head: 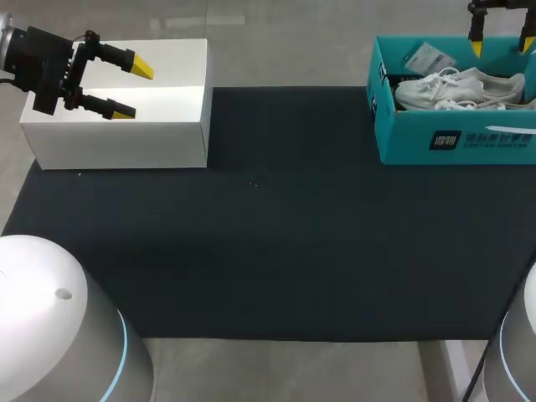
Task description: Take the shoe out of the shoebox, open the shoe tongue, remove and reinsert the insole, then place the shoe into the shoebox
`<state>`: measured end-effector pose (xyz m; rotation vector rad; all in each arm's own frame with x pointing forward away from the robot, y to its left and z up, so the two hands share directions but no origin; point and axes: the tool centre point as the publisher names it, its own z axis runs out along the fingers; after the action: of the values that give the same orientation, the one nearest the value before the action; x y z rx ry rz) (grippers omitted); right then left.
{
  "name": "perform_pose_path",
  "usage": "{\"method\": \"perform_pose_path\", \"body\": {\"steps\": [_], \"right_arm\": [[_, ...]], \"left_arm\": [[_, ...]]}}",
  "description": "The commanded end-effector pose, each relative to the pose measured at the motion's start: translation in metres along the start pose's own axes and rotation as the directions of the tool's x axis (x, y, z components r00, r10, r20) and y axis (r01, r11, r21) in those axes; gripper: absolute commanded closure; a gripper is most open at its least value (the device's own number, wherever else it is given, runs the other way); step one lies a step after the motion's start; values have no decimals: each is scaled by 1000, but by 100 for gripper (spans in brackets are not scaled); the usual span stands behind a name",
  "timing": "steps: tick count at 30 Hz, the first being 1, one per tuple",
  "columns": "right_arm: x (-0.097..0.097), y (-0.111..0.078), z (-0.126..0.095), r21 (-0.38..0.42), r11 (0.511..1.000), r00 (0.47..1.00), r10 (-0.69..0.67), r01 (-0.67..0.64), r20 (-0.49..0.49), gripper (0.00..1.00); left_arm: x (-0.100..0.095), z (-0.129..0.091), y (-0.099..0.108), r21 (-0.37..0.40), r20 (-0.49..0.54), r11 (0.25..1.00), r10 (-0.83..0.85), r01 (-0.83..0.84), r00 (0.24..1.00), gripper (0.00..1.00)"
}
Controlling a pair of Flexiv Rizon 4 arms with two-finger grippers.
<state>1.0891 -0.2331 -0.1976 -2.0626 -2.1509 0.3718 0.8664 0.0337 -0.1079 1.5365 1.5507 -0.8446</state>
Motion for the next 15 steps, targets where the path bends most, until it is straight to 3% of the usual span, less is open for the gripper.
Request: {"method": "perform_pose_path", "body": {"steps": [1,2,5,9,12,15], "right_arm": [[15,-63,5,-246,969,999,6,4,40,0],[16,-68,6,-250,968,999,17,-7,37,0],[19,-81,4,-274,960,997,67,-53,44,0],[21,-90,-4,-324,940,992,125,-108,31,0],[24,-93,-8,-339,933,989,140,-118,41,0],[26,-93,-10,-340,934,990,135,-111,50,0]], "left_arm": [[0,-1,1,2,-4,1000,0,0,1000,0],[0,-1,1,2,-4,1000,0,0,1000,0],[-11,10,14,-110,7,984,-139,139,990,0],[-25,19,34,-287,-20,856,-453,429,891,0],[-26,24,49,-441,-13,704,-625,557,780,0],[-23,24,72,-584,128,404,-811,704,572,0]]}}
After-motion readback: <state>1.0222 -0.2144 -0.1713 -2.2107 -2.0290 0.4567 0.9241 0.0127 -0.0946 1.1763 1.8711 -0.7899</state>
